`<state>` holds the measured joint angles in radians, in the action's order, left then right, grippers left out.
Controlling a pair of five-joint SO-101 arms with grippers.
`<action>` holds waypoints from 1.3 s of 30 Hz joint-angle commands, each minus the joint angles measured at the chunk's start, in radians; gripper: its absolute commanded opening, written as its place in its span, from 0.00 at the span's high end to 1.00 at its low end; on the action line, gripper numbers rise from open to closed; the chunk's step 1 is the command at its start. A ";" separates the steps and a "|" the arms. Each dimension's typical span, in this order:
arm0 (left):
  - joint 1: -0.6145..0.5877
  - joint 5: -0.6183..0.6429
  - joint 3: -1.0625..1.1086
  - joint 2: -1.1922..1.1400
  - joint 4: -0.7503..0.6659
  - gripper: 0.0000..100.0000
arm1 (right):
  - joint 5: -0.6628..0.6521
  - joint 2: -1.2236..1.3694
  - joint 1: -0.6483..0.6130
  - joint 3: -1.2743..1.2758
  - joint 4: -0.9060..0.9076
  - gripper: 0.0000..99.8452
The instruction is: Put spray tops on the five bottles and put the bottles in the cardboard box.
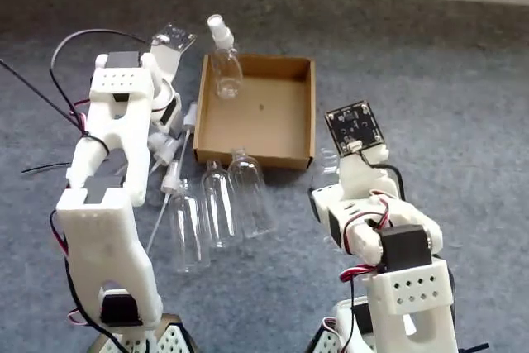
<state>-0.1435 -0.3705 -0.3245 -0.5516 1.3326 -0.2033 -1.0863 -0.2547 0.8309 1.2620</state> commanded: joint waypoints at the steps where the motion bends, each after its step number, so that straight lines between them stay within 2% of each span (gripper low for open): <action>1: -0.021 -0.031 -0.044 -0.019 -0.014 0.82 | 0.011 -0.018 -0.012 -0.004 0.010 1.00; 10: -0.081 -0.040 -0.045 -0.094 -0.087 0.82 | 0.009 -0.018 -0.013 0.031 0.002 1.00; 20: -0.081 -0.041 -0.042 -0.111 -0.080 0.82 | 0.009 -0.018 -0.013 0.031 0.002 1.00; 26: -0.081 -0.041 -0.045 -0.104 -0.078 0.96 | 0.009 -0.019 -0.013 0.028 0.001 1.00; 29: -0.082 -0.041 -0.071 -0.096 -0.077 1.00 | 0.006 -0.019 -0.013 0.027 0.001 1.00; 33: -0.117 -0.035 -0.203 -0.042 0.025 1.00 | 0.006 -0.019 -0.013 0.028 0.001 1.00; 39: -0.162 -0.034 -0.510 0.102 0.270 1.00 | 0.006 -0.019 -0.012 0.021 -0.028 1.00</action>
<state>-0.2785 -0.4089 -0.6068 -0.6038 1.4507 -0.2033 -1.0879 -0.2624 0.8677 1.2620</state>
